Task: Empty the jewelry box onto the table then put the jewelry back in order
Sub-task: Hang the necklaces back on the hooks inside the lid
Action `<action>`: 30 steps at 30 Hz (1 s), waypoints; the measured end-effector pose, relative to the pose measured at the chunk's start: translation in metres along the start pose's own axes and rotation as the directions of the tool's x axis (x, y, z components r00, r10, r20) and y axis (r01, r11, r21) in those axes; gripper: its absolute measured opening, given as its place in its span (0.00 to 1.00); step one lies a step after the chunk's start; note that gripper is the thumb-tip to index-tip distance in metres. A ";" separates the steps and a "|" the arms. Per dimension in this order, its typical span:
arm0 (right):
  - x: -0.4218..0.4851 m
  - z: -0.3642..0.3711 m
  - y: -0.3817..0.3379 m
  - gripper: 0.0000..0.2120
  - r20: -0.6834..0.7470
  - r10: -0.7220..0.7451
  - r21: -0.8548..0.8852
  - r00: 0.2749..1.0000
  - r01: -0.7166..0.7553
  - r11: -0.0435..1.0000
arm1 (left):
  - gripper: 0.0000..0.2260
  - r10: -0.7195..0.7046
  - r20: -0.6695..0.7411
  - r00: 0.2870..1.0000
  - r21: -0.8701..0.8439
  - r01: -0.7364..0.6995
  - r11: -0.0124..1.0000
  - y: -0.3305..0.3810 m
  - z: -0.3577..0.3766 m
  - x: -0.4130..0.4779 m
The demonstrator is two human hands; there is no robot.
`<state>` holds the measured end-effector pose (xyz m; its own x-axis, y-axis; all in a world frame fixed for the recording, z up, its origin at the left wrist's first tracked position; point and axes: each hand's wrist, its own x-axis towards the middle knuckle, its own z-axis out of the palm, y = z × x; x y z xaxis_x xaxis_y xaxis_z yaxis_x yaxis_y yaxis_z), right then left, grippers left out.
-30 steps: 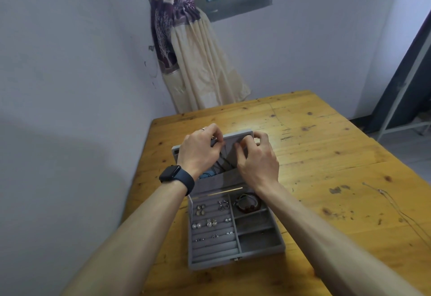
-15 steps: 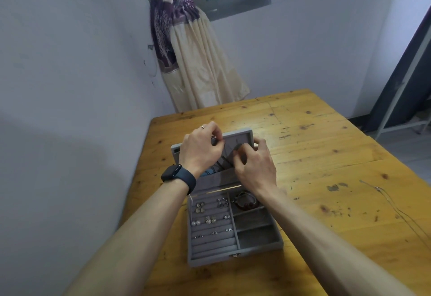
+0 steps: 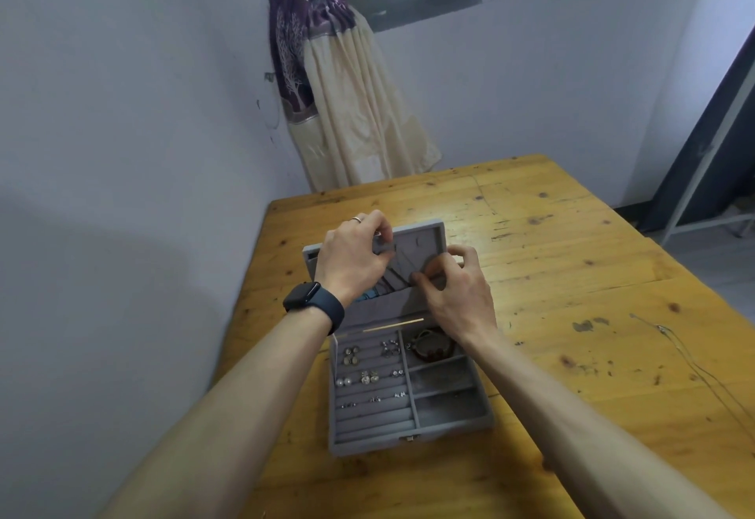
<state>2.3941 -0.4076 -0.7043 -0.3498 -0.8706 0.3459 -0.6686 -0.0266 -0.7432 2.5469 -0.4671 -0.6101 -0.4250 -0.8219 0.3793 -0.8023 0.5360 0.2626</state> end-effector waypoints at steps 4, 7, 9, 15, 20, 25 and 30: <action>-0.001 -0.003 0.001 0.10 0.005 -0.019 0.026 1.000 0.019 0.999 | 0.14 -0.001 -0.014 1.000 0.065 0.002 0.998 0.003 0.005 -0.001; -0.006 -0.003 0.001 0.10 0.003 -0.030 0.032 1.000 0.030 0.999 | 0.16 -0.002 -0.015 1.000 0.086 0.003 0.996 0.003 0.007 -0.001; -0.008 -0.002 -0.002 0.11 -0.003 -0.029 0.024 1.000 0.029 0.999 | 0.16 0.008 -0.020 1.000 0.102 -0.006 0.995 0.004 0.006 -0.001; -0.005 0.007 -0.020 0.17 -0.096 0.044 -0.134 0.994 -0.057 0.989 | 0.17 0.007 -0.042 0.999 0.172 0.001 0.985 0.009 0.006 -0.004; -0.005 0.008 -0.016 0.14 -0.064 0.020 -0.154 0.998 -0.030 0.988 | 0.16 0.003 -0.011 1.000 0.132 -0.001 0.991 0.005 0.006 -0.001; -0.005 0.006 -0.012 0.10 -0.037 0.005 -0.162 0.999 -0.011 0.987 | 0.13 0.013 0.025 1.000 0.078 -0.015 0.997 -0.002 0.003 0.002; -0.003 0.006 -0.013 0.10 -0.031 0.016 -0.161 0.999 -0.021 0.987 | 0.18 -0.013 0.040 0.999 0.035 0.011 0.999 -0.005 0.001 0.005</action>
<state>2.4079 -0.4075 -0.6996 -0.3810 -0.8550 0.3518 -0.7581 0.0710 -0.6483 2.5487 -0.4746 -0.6103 -0.4311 -0.8357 0.3402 -0.8215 0.5195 0.2353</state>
